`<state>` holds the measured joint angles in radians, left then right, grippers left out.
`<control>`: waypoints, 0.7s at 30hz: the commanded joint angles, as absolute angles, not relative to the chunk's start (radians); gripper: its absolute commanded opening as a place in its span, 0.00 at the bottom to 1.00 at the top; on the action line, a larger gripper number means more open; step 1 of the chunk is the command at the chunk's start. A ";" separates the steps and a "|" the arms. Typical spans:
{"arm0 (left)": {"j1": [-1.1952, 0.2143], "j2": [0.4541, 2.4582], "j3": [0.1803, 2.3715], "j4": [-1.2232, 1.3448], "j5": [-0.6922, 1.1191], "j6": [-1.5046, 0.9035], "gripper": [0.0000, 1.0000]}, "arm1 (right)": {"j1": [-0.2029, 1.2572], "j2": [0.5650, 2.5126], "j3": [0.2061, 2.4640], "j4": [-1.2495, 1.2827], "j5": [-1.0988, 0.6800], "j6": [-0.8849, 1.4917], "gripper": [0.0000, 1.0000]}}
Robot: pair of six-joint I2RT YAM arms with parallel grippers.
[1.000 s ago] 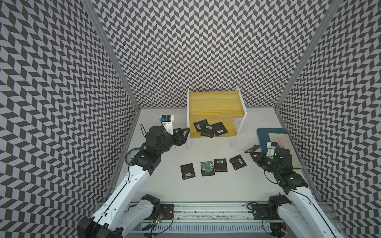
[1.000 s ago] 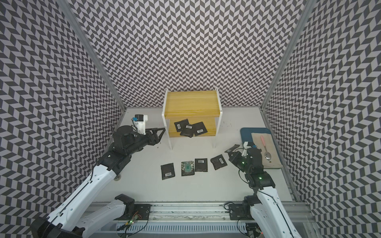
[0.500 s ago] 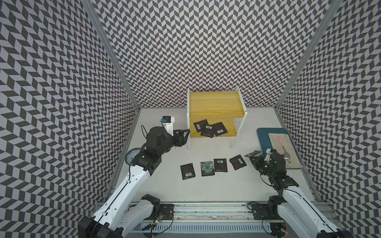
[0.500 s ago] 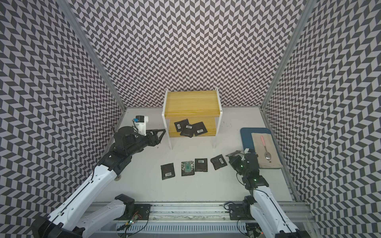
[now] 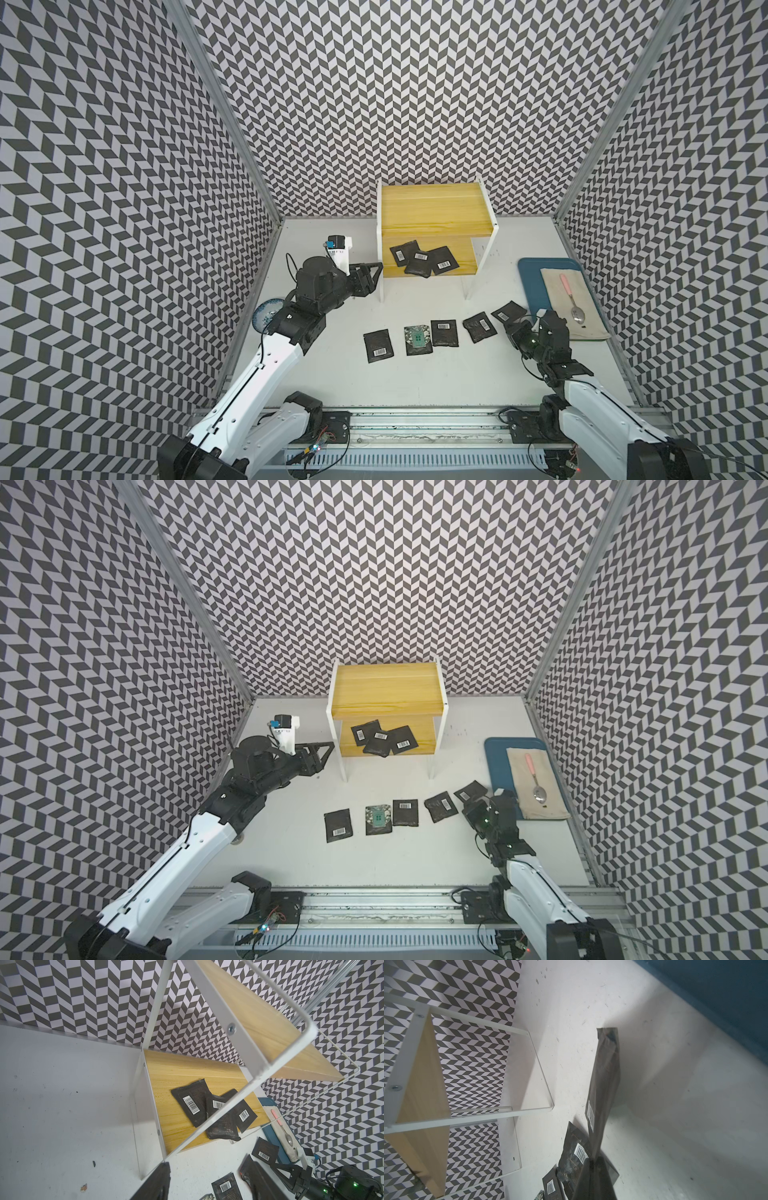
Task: Remove the tea bags from the shelf
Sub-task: Place the tea bag at the center of the board.
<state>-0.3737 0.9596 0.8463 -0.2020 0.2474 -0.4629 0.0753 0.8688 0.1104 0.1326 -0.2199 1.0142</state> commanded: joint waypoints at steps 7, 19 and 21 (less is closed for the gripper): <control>-0.379 0.946 0.840 -0.185 0.243 -0.462 0.63 | 0.070 0.988 0.112 0.253 -0.284 1.007 0.05; -0.378 0.945 0.837 -0.186 0.242 -0.463 0.63 | 0.070 0.903 0.120 0.200 -0.261 1.021 0.17; -0.378 0.947 0.838 -0.185 0.245 -0.465 0.63 | 0.069 0.896 0.114 0.199 -0.268 1.020 0.26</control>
<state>-0.3737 0.9596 0.8452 -0.2020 0.2474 -0.4652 0.0750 0.9138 0.1112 0.1856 -0.2657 1.0180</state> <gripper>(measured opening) 0.630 0.228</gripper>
